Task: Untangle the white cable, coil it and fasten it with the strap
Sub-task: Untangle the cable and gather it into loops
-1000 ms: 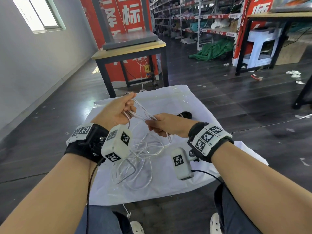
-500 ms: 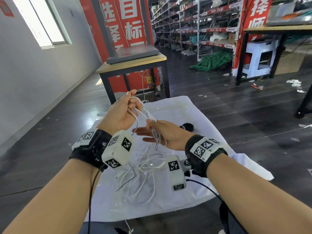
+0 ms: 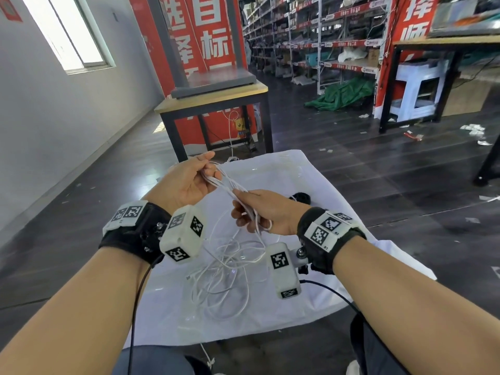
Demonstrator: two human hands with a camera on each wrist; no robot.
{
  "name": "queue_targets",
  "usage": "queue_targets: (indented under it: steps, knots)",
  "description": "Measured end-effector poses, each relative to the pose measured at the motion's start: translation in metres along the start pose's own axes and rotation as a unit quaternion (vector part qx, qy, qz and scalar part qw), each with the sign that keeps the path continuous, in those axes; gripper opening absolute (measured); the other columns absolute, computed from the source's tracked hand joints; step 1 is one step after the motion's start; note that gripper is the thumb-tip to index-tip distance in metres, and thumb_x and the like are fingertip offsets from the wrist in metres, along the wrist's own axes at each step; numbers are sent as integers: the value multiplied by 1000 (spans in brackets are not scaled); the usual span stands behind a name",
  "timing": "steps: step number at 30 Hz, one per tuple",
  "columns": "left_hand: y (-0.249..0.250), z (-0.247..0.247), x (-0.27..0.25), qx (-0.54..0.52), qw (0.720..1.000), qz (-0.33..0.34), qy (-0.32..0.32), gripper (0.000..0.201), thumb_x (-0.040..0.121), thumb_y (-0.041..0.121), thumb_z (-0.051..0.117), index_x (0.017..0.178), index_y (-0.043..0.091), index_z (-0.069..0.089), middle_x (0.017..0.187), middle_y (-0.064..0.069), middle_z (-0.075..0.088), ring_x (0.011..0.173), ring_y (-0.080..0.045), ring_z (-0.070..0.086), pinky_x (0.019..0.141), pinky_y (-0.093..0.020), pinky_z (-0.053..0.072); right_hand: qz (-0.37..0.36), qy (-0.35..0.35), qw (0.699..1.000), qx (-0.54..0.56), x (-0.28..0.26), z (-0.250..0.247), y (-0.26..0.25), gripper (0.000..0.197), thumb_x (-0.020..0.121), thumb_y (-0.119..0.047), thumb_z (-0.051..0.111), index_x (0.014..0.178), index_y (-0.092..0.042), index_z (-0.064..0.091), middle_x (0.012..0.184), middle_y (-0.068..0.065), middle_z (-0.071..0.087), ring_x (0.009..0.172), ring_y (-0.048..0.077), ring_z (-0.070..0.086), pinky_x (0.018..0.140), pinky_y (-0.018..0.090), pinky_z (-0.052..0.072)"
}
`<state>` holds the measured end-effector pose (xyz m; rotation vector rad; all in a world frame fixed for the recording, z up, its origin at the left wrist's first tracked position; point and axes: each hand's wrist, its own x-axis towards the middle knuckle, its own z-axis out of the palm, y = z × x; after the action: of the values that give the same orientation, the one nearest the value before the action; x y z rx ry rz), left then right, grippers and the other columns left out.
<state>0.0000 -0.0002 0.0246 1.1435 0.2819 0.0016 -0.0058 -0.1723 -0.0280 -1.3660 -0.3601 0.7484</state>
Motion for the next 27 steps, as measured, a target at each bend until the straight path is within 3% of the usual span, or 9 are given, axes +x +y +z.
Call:
queue_targets:
  steps: [2, 5, 11, 14, 20, 23, 25, 27]
  knots:
    - [1, -4, 0, 14, 1000, -14, 10, 18, 100, 4, 40, 103, 9, 57, 52, -1, 46, 42, -9, 44, 50, -21, 51, 7, -10, 999, -39, 0, 0, 1, 34, 100, -39, 40, 78, -13, 46, 71, 5, 52, 52, 11, 51, 40, 16, 37]
    - [3, -8, 1, 25, 999, -31, 5, 19, 99, 0, 37, 104, 10, 53, 54, -2, 47, 41, -9, 46, 49, -20, 50, 0, -46, 997, -58, 1, -1, 2, 36, 100, -39, 39, 75, -14, 43, 61, 2, 43, 40, 5, 37, 36, 13, 29]
    - [1, -14, -2, 85, 995, -56, 9, 21, 99, 0, 35, 97, 11, 53, 54, -2, 48, 39, -9, 46, 45, -20, 48, -7, -85, 985, -148, 5, 1, 9, 35, 102, -31, 41, 70, -15, 41, 54, -3, 29, 41, 6, 24, 38, 16, 21]
    - [-1, -13, -4, 102, 993, -48, 20, 21, 99, -1, 36, 96, 10, 53, 56, -2, 47, 38, -8, 43, 44, -20, 47, 8, -69, 983, -172, 6, 2, 11, 35, 103, -30, 38, 72, -15, 42, 58, -1, 27, 44, 8, 23, 42, 20, 17]
    - [-8, -8, -6, 114, 993, -16, 27, 19, 99, 1, 39, 96, 10, 56, 54, -1, 49, 39, -8, 45, 53, -23, 51, 23, -37, 986, -161, 7, -1, 15, 36, 104, -30, 33, 75, -14, 44, 47, -4, 34, 43, 11, 26, 58, 37, 6]
    - [-9, -4, -8, 119, 993, -7, 18, 19, 100, 3, 38, 98, 11, 56, 60, -3, 50, 43, -9, 50, 61, -30, 54, 6, -26, 988, -155, 6, -6, 16, 36, 105, -30, 33, 74, -14, 43, 48, -5, 35, 40, 9, 35, 44, 23, 20]
    - [-7, -2, -10, 124, 992, -9, 8, 21, 101, 3, 35, 100, 12, 54, 64, -4, 50, 47, -10, 54, 61, -35, 55, 2, -20, 992, -129, 4, -8, 16, 35, 104, -30, 34, 74, -13, 43, 49, -3, 35, 42, 9, 51, 46, 20, 41]
    - [-5, -1, -10, 119, 993, -8, 7, 21, 101, 3, 34, 101, 11, 53, 66, -5, 51, 47, -10, 56, 55, -32, 57, 2, -14, 994, -110, 4, -8, 15, 35, 104, -29, 35, 74, -12, 44, 48, -2, 36, 45, 11, 58, 51, 21, 48]
